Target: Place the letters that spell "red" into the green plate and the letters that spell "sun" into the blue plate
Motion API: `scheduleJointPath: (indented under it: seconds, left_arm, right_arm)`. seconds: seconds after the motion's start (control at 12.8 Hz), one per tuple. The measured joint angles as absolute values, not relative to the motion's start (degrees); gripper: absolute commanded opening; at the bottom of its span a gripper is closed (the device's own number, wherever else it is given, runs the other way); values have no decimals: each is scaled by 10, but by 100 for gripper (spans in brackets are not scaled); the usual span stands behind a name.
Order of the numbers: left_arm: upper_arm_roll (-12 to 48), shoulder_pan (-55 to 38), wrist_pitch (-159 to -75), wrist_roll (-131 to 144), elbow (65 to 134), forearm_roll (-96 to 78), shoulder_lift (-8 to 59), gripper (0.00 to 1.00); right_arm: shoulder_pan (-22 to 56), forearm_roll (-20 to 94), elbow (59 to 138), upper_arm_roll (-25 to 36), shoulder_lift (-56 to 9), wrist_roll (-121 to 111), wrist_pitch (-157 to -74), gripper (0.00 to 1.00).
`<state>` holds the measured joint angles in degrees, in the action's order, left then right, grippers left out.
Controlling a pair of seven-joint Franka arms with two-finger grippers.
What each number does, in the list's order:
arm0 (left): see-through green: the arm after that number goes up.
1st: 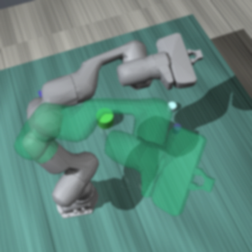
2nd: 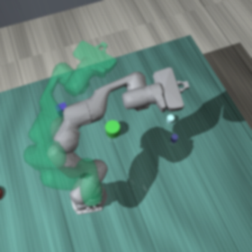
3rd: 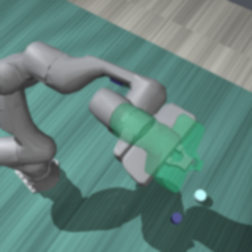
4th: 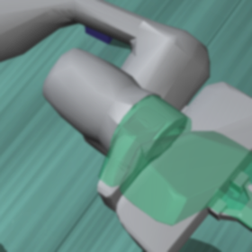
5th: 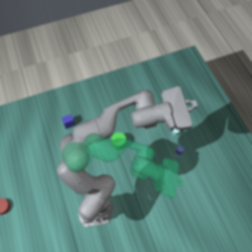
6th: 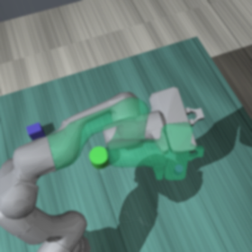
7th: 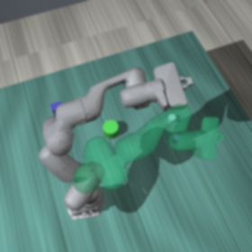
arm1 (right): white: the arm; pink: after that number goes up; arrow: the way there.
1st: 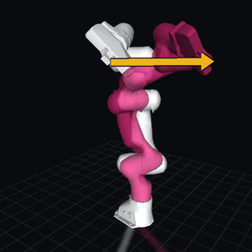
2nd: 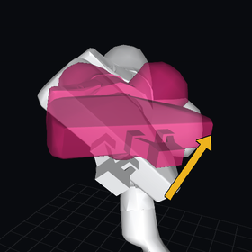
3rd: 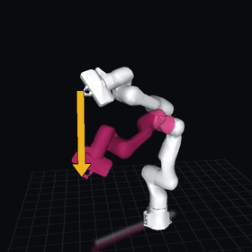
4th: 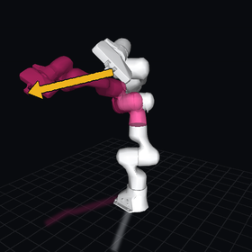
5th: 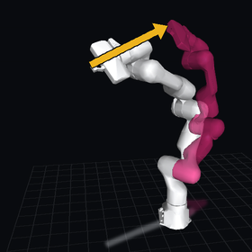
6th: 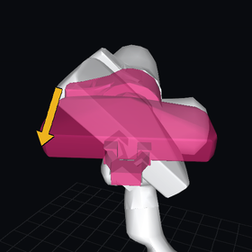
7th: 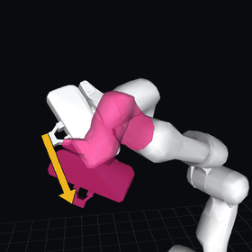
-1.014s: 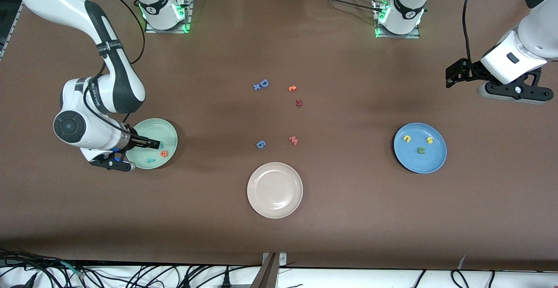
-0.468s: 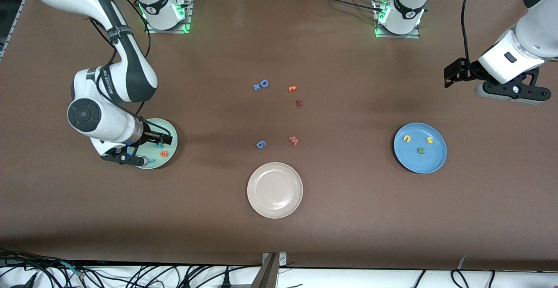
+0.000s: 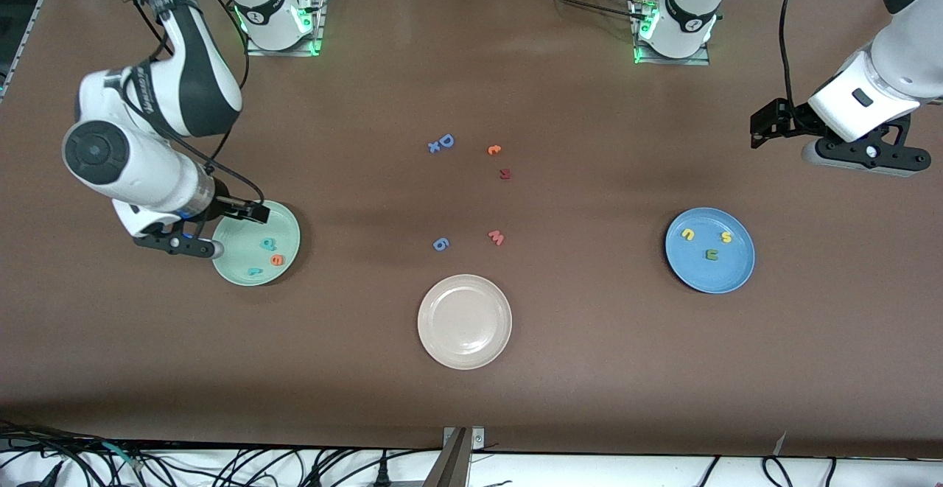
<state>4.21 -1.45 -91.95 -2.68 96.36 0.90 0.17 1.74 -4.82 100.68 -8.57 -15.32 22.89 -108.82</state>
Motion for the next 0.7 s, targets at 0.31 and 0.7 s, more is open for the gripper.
scheduleJointPath:
  seconds: [0.31,0.7]
  left_arm:
    - [43,-16,-919,-27,963,9,2,100]
    - [53,-18,-918,-27,963,9,2,100]
  right_arm:
    - [-10,-48,1006,-84,-106,199,-1044,100]
    - [-23,-48,974,-84,-82,172,-974,100]
